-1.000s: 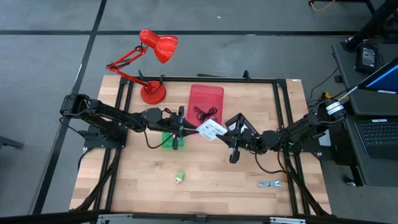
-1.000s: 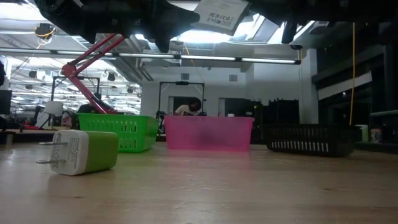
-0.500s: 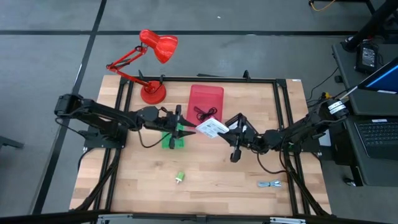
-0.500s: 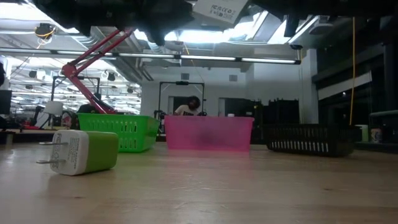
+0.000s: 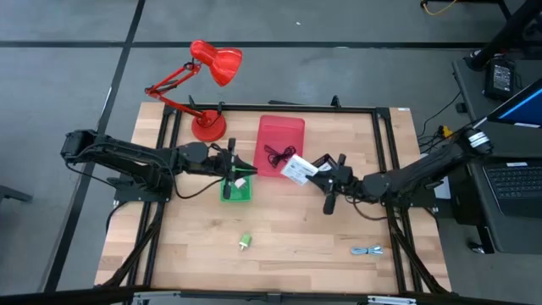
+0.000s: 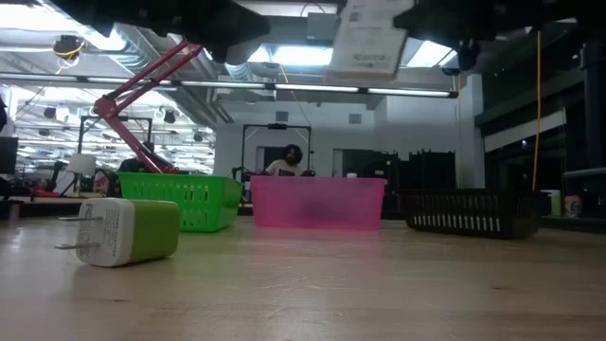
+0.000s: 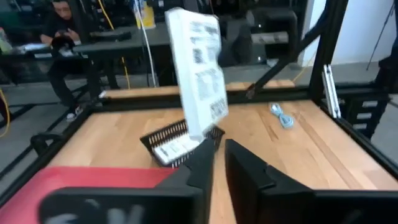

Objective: Pick and place items into bin
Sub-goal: Put the white card reader box into the black bin

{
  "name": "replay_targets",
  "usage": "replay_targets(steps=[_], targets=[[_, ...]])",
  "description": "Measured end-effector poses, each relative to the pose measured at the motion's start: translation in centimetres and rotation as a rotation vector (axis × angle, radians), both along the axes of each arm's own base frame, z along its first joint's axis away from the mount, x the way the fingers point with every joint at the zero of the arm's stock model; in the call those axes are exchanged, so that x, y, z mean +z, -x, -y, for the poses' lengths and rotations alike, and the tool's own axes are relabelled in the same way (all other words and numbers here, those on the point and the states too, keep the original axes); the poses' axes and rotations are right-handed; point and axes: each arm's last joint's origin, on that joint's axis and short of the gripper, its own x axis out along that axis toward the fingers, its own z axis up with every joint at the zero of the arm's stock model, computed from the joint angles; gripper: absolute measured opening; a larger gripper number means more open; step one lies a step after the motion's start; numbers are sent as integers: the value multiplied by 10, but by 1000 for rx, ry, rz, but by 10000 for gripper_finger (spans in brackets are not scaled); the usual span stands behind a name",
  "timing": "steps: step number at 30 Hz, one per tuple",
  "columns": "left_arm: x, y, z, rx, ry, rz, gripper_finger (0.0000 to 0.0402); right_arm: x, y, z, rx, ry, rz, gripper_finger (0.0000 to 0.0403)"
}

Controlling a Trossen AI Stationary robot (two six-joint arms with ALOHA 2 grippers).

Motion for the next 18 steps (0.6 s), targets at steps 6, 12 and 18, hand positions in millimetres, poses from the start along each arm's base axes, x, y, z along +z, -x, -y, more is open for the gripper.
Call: replay_targets(steps=[6,12,18], targets=[[-6,1,0,7,7,-61,4,9,20,11,-44,-51,-100,13],[-6,1,-2,65,-3,-56,1,31,29,22,-126,-113,-357,13],[-5,1,-2,80,-5,-56,2,52,47,34,-150,-282,-612,13]])
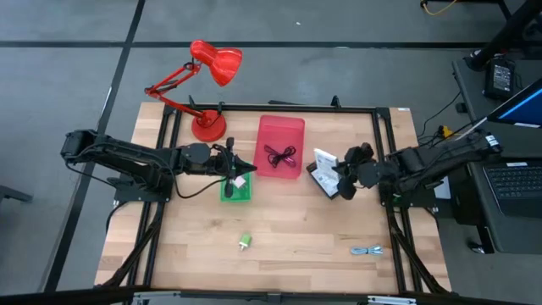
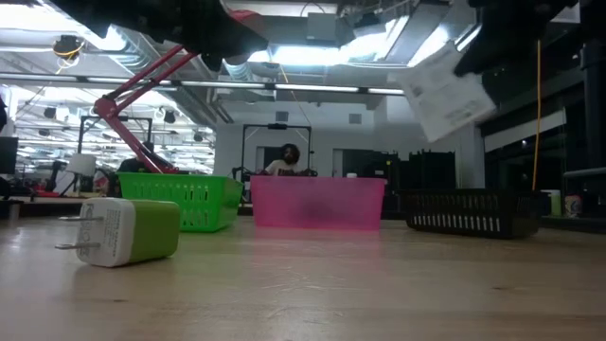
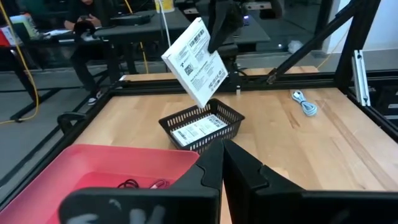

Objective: Pick and place items into bin
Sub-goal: Put the white card reader box into the black bin

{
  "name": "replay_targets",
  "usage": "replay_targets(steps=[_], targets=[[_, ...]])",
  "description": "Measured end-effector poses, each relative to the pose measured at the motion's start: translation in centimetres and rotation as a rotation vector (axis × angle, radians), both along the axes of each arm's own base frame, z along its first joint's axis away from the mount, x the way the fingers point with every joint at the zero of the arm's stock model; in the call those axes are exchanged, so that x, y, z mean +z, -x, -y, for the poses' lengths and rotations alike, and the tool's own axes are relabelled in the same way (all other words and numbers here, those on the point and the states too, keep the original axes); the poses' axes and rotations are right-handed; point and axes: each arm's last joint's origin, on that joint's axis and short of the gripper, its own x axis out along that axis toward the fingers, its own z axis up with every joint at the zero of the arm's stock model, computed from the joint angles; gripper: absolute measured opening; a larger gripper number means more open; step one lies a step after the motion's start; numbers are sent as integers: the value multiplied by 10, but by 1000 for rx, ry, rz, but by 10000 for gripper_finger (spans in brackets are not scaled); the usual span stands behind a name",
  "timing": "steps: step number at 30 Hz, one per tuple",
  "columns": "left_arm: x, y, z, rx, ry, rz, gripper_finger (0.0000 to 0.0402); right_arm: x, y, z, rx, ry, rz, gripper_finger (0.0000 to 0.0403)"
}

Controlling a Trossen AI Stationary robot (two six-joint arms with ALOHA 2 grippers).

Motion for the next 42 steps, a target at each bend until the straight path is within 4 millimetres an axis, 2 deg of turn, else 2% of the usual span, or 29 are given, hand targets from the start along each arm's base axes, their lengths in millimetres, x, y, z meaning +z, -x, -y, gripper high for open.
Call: replay_targets(steps=[6,22,34,42], targets=[[0,0,0,0,0,0,5,11,5,6,45,-122,-80,13],[0,0,0,0,0,1,8,-1,6,37,160,-268,-304,13],[0,0,0,0,0,1,9,-21,-13,67,221,-327,-419,13],[0,0,0,0,0,1,4,-28,-20,82,230,-359,-425,13]])
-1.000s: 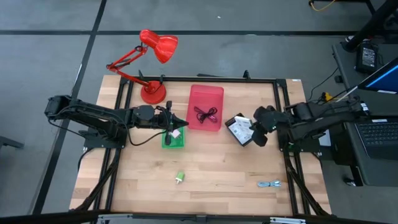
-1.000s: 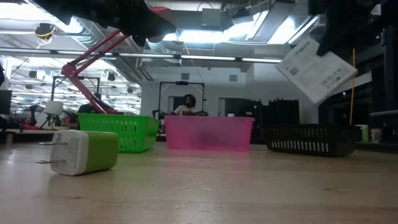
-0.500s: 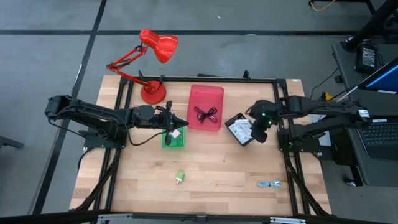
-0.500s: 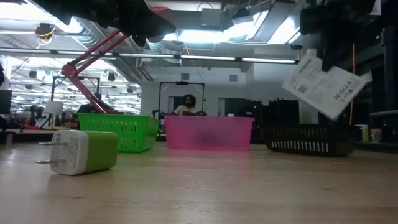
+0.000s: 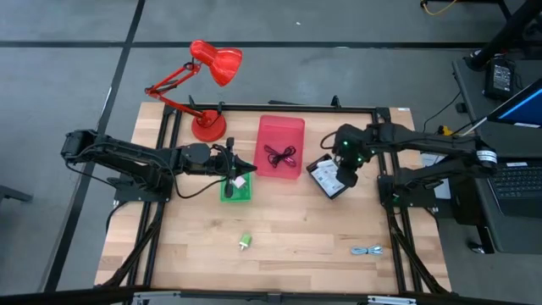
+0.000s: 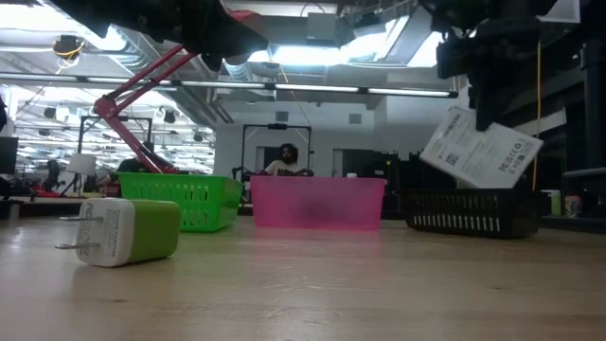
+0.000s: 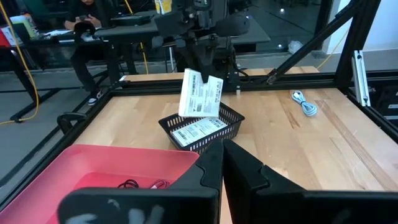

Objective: Pick and place items into bin
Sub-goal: Put the white card reader box into the black bin

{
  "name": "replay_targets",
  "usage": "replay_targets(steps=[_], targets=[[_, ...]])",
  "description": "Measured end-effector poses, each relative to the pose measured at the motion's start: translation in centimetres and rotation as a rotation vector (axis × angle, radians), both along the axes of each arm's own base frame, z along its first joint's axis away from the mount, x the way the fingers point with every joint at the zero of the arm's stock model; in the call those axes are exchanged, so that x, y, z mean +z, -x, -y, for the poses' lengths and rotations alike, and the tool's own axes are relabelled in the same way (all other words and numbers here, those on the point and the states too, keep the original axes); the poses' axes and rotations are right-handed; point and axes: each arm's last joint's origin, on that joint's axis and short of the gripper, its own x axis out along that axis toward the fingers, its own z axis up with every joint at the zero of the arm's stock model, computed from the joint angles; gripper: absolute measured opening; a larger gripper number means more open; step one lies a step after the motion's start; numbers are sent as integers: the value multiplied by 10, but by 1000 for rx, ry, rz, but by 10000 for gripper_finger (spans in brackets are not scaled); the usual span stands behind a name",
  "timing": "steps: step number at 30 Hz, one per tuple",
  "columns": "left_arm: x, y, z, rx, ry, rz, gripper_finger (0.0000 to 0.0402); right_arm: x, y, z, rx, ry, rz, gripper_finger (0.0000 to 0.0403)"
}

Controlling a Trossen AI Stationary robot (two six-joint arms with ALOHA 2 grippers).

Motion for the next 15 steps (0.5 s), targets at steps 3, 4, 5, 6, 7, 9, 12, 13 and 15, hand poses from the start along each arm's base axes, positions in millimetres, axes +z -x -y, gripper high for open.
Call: replay_targets(steps=[3,4,5,6,7,9,12,13,15], targets=[[0,0,0,0,0,0,6,-3,-4,4,24,-33,7,13],[0,0,0,0,0,0,7,-5,-5,5,26,-39,1,13],[0,0,0,0,0,0,8,-6,-6,6,23,-44,-8,13],[0,0,0,0,0,0,8,-8,-7,8,19,-46,-15,13],[0,0,0,0,0,0,8,-10,-8,9,19,-47,-23,13],[0,0,0,0,0,0,7,-12,-9,12,29,-55,-32,13],[0,0,0,0,0,0,4,-17,-12,16,26,-78,-44,13],[0,0,0,0,0,0,4,-18,-12,17,34,-87,-44,13],[0,0,0,0,0,0,4,-20,-14,19,34,-99,-45,13]])
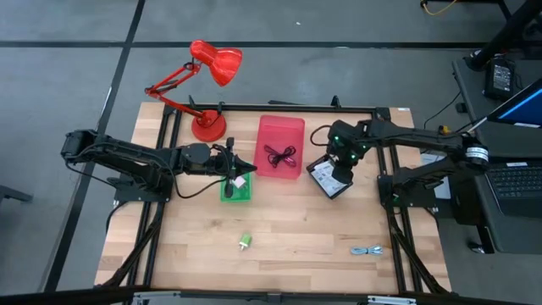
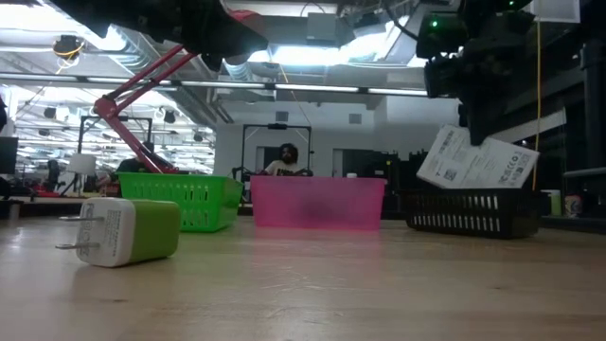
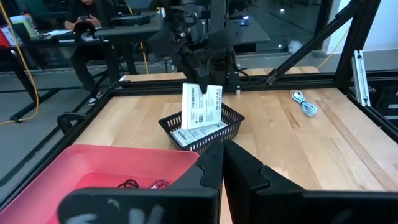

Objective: Pick and place items into bin
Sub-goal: Put the white card reader box into the black bin

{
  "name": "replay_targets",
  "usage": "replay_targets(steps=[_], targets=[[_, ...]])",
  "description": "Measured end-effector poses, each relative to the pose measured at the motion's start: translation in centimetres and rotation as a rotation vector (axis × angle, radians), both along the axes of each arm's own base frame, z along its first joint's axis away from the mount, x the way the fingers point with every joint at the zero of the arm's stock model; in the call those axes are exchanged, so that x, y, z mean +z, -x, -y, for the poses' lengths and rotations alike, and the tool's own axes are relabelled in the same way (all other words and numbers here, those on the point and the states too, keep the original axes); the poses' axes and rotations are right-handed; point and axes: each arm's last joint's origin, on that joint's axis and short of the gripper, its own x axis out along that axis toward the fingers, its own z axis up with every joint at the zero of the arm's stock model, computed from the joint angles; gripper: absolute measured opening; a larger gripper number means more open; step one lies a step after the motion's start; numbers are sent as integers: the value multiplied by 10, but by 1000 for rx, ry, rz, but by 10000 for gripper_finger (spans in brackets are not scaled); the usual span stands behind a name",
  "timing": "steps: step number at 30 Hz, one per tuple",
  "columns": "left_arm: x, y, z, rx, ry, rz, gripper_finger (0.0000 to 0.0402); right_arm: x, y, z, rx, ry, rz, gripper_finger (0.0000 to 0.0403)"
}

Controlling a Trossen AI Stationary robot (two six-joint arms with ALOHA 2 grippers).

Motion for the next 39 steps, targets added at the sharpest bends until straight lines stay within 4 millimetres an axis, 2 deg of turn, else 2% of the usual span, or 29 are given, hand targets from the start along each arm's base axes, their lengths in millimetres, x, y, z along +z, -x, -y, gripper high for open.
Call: replay_targets(steps=[21,32,39], targets=[[0,0,0,0,0,0,8,-19,-10,19,17,-106,-11,14],[0,0,0,0,0,0,8,-30,-17,23,11,-83,-52,55],[0,0,0,0,0,0,4,-31,-17,25,-8,-10,-79,61]])
